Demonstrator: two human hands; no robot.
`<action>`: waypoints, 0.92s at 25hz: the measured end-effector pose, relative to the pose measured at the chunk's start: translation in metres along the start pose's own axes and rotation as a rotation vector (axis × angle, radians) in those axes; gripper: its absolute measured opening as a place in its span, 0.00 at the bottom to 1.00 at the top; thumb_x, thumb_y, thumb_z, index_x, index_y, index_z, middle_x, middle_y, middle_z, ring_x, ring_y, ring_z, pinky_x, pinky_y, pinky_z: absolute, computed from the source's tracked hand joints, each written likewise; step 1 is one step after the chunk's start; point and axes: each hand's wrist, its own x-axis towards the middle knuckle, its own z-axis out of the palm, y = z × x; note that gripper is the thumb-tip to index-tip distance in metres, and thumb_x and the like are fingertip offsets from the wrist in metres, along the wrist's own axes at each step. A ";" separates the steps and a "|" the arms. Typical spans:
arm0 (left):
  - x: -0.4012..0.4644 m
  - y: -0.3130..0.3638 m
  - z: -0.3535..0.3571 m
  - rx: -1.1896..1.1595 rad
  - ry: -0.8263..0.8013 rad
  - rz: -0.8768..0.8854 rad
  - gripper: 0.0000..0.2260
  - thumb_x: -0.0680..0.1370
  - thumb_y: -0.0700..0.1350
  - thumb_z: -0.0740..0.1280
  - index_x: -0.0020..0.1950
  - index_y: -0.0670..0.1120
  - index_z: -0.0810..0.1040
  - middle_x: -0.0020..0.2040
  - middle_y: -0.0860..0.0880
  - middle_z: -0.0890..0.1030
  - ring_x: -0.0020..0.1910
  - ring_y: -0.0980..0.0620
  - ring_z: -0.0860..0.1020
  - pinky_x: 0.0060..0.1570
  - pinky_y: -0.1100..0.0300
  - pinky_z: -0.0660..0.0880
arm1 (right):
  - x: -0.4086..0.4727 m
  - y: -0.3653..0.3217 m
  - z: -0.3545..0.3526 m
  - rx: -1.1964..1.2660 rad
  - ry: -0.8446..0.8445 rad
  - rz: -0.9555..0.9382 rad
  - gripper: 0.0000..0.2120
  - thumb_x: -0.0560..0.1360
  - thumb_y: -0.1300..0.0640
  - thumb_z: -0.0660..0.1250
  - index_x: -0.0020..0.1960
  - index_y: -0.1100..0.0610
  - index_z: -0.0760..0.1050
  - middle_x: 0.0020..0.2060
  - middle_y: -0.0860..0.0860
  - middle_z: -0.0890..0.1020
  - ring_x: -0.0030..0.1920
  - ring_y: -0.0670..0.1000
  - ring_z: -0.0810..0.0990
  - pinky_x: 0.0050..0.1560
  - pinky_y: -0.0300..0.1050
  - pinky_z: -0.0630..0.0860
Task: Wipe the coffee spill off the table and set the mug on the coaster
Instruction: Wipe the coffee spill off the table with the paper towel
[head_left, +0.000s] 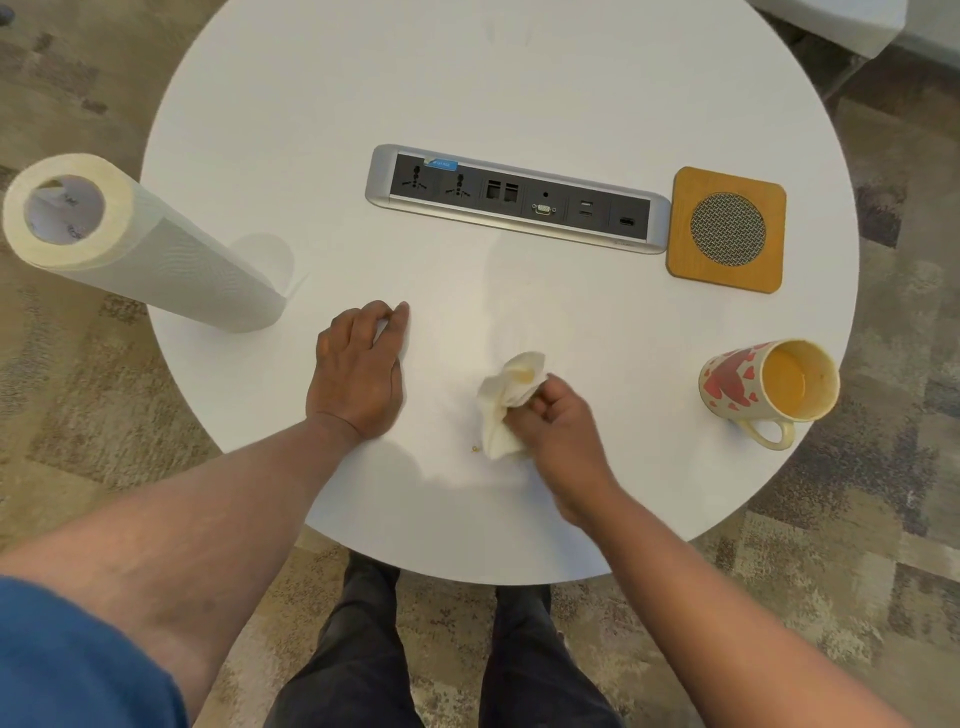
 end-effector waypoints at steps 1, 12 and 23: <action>0.000 0.000 0.000 0.000 0.001 0.001 0.27 0.76 0.41 0.57 0.76 0.45 0.70 0.69 0.44 0.71 0.65 0.40 0.65 0.64 0.44 0.64 | 0.003 -0.007 -0.009 0.135 -0.005 0.029 0.09 0.78 0.66 0.68 0.56 0.57 0.78 0.43 0.51 0.86 0.42 0.49 0.84 0.38 0.45 0.79; 0.000 0.000 0.001 -0.005 0.007 0.004 0.27 0.76 0.41 0.58 0.76 0.45 0.69 0.69 0.44 0.70 0.65 0.40 0.65 0.64 0.43 0.64 | 0.028 -0.012 -0.041 0.137 0.140 0.192 0.09 0.74 0.68 0.71 0.49 0.56 0.81 0.42 0.52 0.84 0.38 0.52 0.81 0.35 0.42 0.77; 0.000 0.000 0.002 -0.001 0.029 0.009 0.27 0.76 0.41 0.58 0.76 0.44 0.70 0.68 0.44 0.71 0.64 0.39 0.67 0.62 0.43 0.66 | 0.021 -0.010 -0.050 -0.194 0.109 0.082 0.13 0.68 0.69 0.68 0.48 0.56 0.82 0.45 0.52 0.81 0.41 0.50 0.76 0.40 0.43 0.72</action>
